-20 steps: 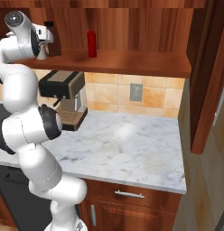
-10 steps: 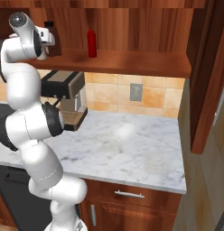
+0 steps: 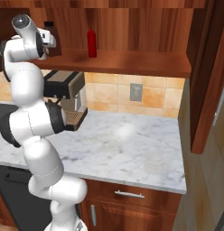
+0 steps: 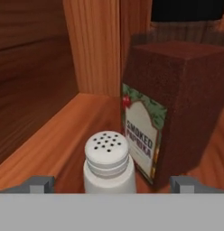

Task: Collect the paprika, ketchup, and shaker from the cabinet and place them next to the stove.

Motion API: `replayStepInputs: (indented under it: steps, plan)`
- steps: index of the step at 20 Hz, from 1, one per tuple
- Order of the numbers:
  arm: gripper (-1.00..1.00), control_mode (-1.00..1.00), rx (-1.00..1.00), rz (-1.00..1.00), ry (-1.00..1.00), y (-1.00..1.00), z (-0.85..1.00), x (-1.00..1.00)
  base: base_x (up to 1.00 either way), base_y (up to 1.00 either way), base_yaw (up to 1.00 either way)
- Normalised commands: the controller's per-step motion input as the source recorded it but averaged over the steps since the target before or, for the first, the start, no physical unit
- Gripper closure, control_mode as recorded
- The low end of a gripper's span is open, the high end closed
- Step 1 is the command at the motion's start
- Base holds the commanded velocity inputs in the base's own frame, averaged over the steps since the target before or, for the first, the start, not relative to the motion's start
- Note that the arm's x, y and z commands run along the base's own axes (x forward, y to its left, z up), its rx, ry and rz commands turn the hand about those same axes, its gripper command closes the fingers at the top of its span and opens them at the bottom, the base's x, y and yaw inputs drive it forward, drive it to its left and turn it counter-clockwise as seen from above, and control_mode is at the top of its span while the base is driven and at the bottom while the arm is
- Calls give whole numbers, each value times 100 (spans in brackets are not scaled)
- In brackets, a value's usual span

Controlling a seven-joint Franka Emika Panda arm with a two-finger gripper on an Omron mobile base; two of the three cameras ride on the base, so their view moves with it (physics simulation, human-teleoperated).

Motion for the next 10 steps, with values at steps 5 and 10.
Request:
replayStepInputs:
  steps: [5,10]
  plan:
    - [-100,-100,0,0,2,9,-9,12,0,0,0]
    - [-100,-100,0,0,2,3,-5,11,0,0,0]
